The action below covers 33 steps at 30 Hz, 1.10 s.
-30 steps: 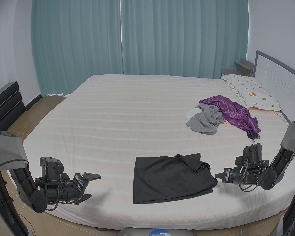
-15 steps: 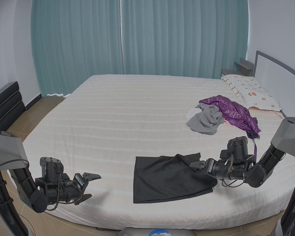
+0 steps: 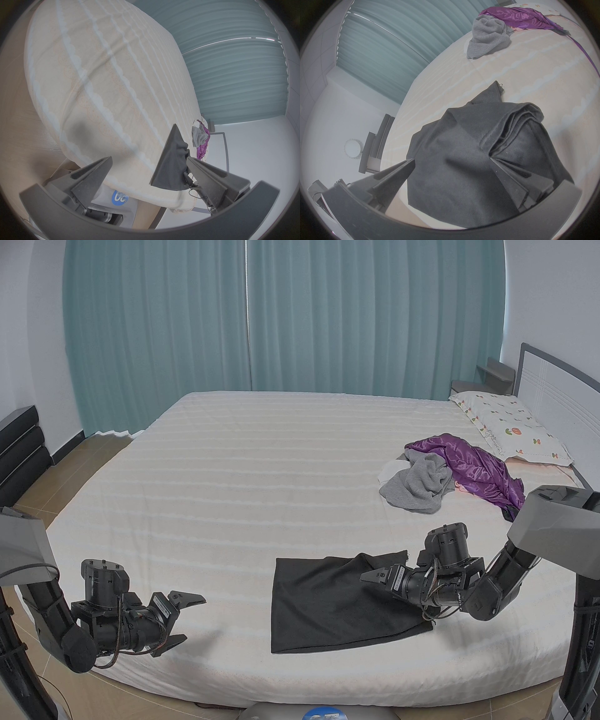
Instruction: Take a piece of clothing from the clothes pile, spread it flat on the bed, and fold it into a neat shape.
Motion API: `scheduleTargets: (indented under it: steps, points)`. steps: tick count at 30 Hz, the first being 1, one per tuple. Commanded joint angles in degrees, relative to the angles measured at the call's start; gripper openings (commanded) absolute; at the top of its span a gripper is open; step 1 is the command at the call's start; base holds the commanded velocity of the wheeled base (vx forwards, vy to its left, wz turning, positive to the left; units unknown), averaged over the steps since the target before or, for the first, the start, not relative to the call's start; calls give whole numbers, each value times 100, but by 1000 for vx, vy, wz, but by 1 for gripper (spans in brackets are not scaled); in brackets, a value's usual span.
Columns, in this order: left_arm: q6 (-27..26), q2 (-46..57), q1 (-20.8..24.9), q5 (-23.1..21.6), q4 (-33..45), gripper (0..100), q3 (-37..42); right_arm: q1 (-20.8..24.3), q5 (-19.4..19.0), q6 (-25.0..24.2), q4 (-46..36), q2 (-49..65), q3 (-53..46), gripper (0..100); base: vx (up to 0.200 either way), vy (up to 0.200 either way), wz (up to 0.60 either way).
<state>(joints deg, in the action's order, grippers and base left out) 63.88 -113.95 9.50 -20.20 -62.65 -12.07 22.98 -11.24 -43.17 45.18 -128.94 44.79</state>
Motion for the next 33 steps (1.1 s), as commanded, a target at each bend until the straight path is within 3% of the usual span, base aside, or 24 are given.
scheduleTargets:
  steps: [1, 8, 22, 33]
  points:
    - [2, -5, 0, -2, -2, 100, -6, -153, 17, 1, -35, -351, 346, 100, 0, 0, 0]
    - [2, -5, 0, -2, -2, 100, -6, -435, 25, -8, -299, -624, 926, 100, 0, 0, 0]
    - [-7, -14, 0, -2, -2, 100, -6, -1481, 8, -87, -466, -808, 1515, 100, 0, 0, 0]
    - [-7, -14, 0, -2, -2, 100, -6, -1463, -27, -43, -211, -711, 1401, 100, 0, 0, 0]
